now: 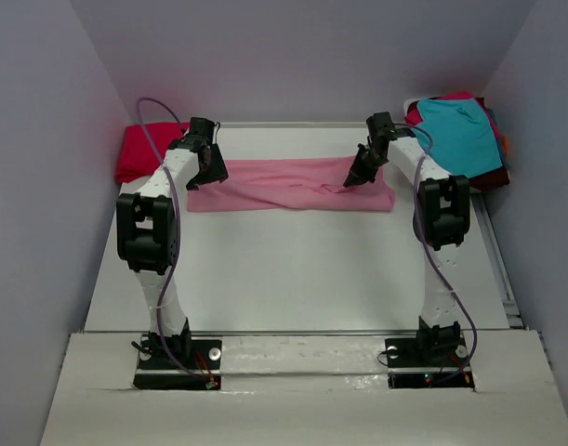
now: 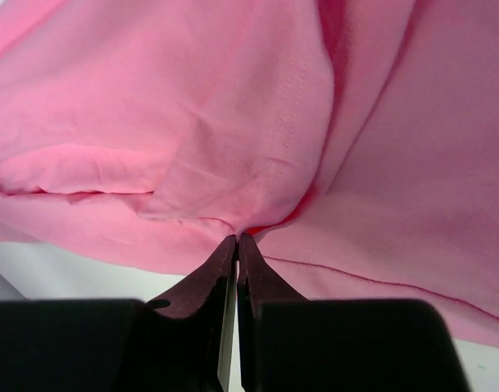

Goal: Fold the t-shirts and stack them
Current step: Fold the tshirt

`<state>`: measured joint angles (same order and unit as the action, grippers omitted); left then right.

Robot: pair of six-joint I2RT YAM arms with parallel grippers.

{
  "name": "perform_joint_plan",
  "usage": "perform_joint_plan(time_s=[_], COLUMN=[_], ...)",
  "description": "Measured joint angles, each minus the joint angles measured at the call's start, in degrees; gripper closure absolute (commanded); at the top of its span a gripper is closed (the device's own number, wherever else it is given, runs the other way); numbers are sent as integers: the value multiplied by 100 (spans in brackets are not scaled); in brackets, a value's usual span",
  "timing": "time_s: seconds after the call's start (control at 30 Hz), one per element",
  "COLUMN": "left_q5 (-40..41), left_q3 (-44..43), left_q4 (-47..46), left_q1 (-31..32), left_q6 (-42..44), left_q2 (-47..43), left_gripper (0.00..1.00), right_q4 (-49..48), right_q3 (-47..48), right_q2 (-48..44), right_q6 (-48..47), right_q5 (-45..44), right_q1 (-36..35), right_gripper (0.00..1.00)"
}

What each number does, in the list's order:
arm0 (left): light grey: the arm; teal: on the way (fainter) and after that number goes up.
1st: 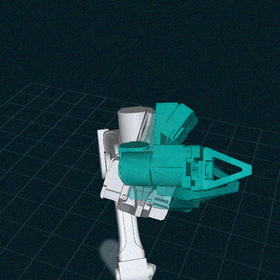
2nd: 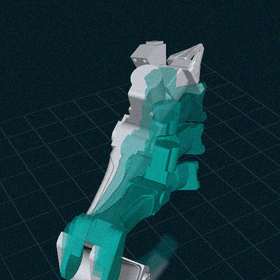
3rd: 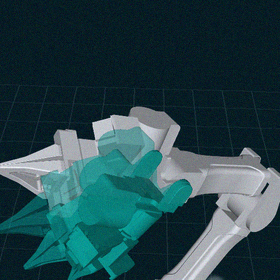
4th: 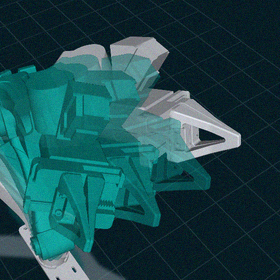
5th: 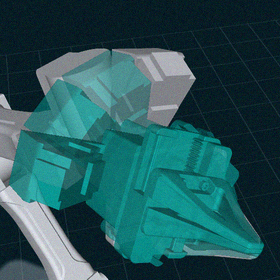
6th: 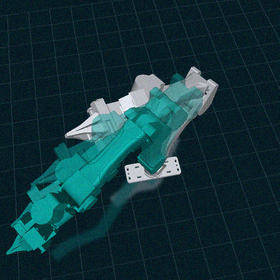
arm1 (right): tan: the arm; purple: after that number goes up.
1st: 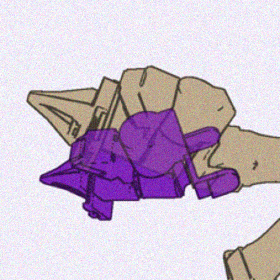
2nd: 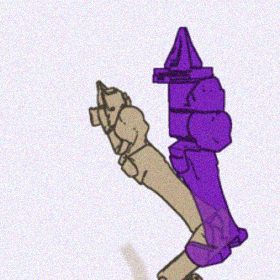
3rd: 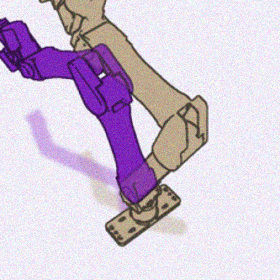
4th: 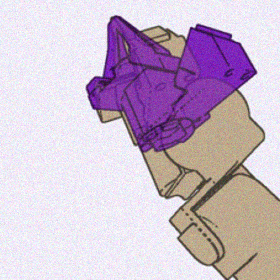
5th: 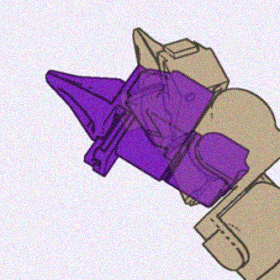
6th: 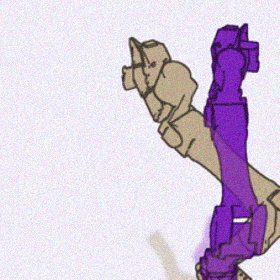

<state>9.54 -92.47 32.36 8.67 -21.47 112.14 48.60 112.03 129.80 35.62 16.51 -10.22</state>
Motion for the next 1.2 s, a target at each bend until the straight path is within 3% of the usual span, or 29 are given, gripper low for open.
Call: perform_joint_plan(time_s=[0.63,1.2], left_q5=[-15,-28], left_q3=[66,55], left_q4=[9,308], left_q1=[0,0], left_q6=[0,-4], left_q2=[63,63], left_gripper=[23,23], right_q4=[304,-490], right_q3=[2129,2455], right_q2=[1008,1655], right_q6=[-50,-326], right_q5=[9,822], right_q1=[0,0], right_gripper=[93,93])
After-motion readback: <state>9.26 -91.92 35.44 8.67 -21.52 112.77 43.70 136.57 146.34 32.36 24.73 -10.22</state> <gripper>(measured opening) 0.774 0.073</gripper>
